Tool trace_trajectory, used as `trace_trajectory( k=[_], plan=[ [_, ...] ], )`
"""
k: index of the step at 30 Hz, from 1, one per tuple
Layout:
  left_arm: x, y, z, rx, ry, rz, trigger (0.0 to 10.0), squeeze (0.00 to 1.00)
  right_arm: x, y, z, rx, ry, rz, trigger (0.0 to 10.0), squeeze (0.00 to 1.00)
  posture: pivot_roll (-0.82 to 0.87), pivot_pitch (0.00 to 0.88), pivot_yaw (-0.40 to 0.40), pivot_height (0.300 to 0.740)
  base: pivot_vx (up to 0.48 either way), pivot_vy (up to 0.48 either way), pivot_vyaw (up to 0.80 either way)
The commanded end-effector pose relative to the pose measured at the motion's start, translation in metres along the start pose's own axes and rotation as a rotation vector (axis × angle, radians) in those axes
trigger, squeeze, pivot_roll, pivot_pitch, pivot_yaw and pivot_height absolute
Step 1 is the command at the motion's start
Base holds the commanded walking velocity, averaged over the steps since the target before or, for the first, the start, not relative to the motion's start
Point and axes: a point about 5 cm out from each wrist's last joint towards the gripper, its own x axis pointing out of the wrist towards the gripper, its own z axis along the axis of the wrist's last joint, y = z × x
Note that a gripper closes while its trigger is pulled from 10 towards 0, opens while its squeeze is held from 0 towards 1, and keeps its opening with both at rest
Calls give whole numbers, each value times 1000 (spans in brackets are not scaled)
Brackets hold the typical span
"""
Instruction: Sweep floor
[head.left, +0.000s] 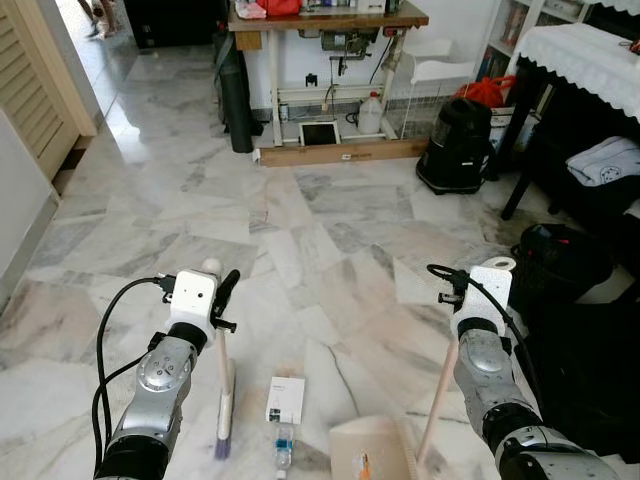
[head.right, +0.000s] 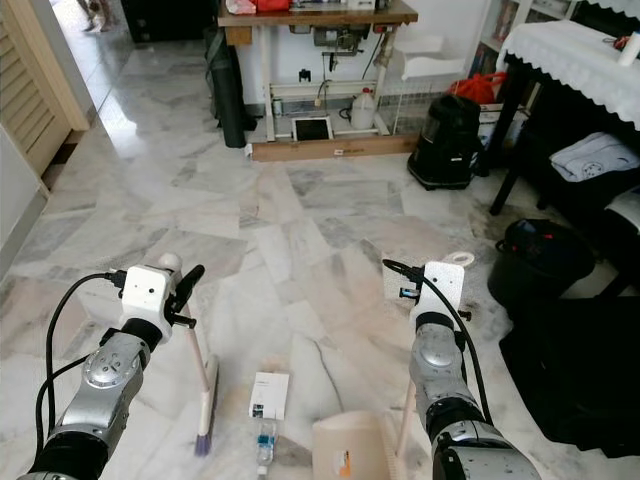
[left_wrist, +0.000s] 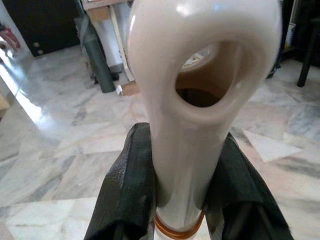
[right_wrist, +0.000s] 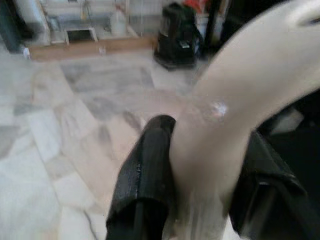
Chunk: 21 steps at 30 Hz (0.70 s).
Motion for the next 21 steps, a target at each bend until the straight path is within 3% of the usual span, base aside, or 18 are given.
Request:
trace_trajectory(
  k=[1, 7, 15, 21],
  plan=[
    [5, 1, 12, 10, -44, -11, 10000, 0, 2, -4, 1, 18, 22, -19, 10000, 0, 34, 0, -7, 740, 0, 0, 0],
    [7, -2, 12, -1, -42, -22, 10000, 0, 2, -7, -3, 14, 53, -32, 10000, 0, 27, 0, -7, 740, 0, 0, 0],
    [10, -3, 12, -2, -36, -33, 10000, 0, 3, -8, -12, 23, 197, -31, 10000, 0, 28, 0, -11, 740, 0, 0, 0],
    [10, -2, 12, -3, -36, -32, 10000, 0, 5, -7, -13, 102, 262, -30, 10000, 0, 29, 0, -12, 740, 0, 0, 0]
  ],
)
